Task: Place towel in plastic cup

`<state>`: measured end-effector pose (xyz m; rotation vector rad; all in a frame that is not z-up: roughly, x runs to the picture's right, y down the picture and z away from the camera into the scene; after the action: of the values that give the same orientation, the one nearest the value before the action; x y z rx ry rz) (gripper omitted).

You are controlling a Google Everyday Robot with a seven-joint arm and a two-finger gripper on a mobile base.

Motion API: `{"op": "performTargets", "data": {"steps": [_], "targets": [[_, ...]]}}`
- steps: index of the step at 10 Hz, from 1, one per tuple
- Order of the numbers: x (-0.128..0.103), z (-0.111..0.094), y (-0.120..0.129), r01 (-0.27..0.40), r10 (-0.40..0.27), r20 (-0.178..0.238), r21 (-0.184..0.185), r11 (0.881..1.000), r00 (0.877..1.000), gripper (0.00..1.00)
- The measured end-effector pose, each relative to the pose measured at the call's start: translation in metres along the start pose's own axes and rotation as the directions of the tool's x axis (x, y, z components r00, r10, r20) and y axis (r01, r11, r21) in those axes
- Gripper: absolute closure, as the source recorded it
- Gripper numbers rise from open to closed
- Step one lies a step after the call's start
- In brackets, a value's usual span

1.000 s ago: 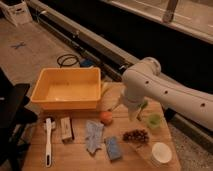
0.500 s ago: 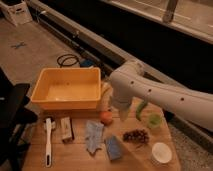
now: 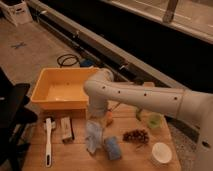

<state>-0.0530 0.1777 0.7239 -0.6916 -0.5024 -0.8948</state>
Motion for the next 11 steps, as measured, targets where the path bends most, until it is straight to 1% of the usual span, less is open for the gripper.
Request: {"op": "performTargets", "data": {"steps": [2, 4, 8, 10, 11], "targets": [[-0.009, 0.027, 0.001, 0.034, -0.032, 0.056, -0.039, 0.999, 0.998, 0.35], [-0.015, 0.041, 0.005, 0.049, -0.043, 0.105, -0.061, 0.997, 0.994, 0.35], [-0.014, 0.041, 0.006, 0.048, -0.041, 0.108, -0.062, 0.997, 0.993, 0.35], [-0.014, 0.043, 0.003, 0.058, -0.049, 0.106, -0.077, 0.995, 0.993, 0.35], [-0.015, 0.053, -0.003, 0.074, -0.064, 0.117, -0.089, 0.993, 0.991, 0.35]]}}
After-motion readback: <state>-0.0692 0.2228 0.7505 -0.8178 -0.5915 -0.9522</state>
